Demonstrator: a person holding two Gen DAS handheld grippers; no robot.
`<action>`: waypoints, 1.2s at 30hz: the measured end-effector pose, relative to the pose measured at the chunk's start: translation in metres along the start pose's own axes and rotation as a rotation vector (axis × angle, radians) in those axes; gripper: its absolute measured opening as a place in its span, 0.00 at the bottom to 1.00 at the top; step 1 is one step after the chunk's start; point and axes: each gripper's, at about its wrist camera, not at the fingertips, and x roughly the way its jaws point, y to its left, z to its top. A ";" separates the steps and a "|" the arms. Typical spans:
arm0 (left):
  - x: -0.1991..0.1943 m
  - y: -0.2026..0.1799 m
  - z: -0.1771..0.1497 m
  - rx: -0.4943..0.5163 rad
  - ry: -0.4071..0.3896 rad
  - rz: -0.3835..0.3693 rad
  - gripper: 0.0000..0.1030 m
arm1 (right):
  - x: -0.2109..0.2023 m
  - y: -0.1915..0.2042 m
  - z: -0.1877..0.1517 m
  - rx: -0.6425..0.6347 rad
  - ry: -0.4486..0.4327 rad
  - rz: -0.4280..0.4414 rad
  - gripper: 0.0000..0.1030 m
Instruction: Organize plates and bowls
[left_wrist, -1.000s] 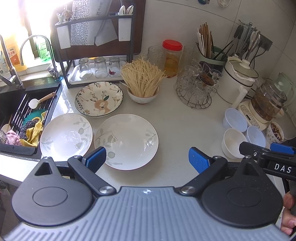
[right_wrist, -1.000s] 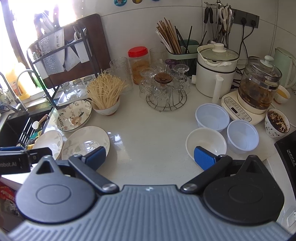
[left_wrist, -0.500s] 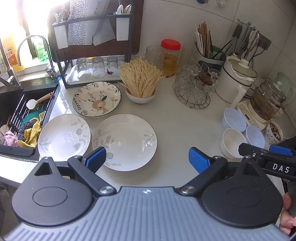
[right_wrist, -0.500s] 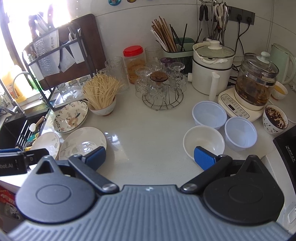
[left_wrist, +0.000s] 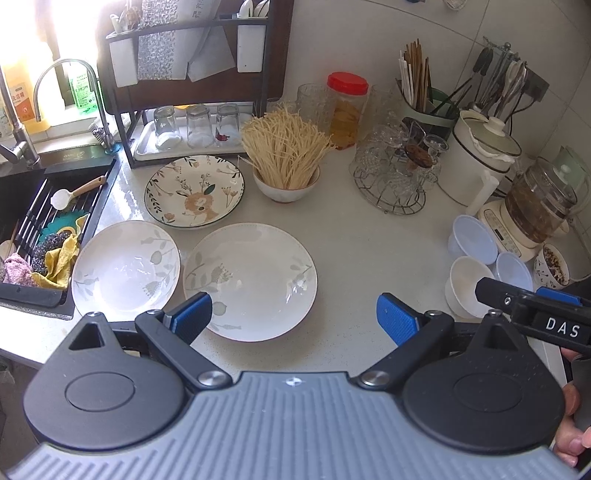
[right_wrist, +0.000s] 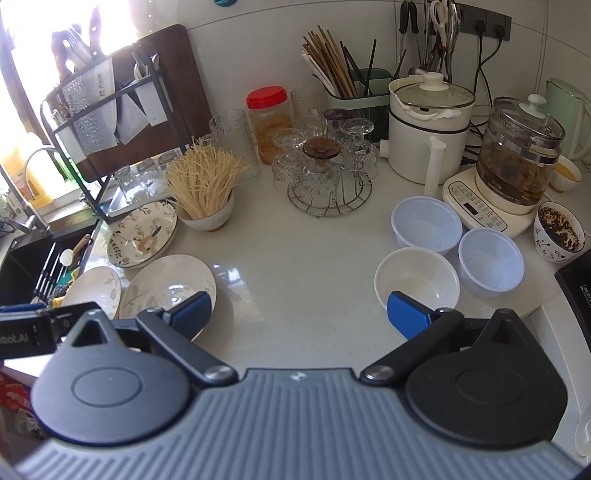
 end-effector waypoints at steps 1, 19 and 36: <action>0.002 0.000 0.000 -0.001 0.000 0.001 0.95 | 0.001 0.000 0.001 0.001 -0.005 -0.001 1.00; 0.035 -0.019 0.028 -0.022 -0.017 0.013 0.95 | 0.029 -0.016 0.022 0.010 -0.006 0.048 1.00; 0.054 -0.014 0.021 -0.205 -0.032 0.126 0.95 | 0.076 -0.018 0.056 -0.147 -0.023 0.284 1.00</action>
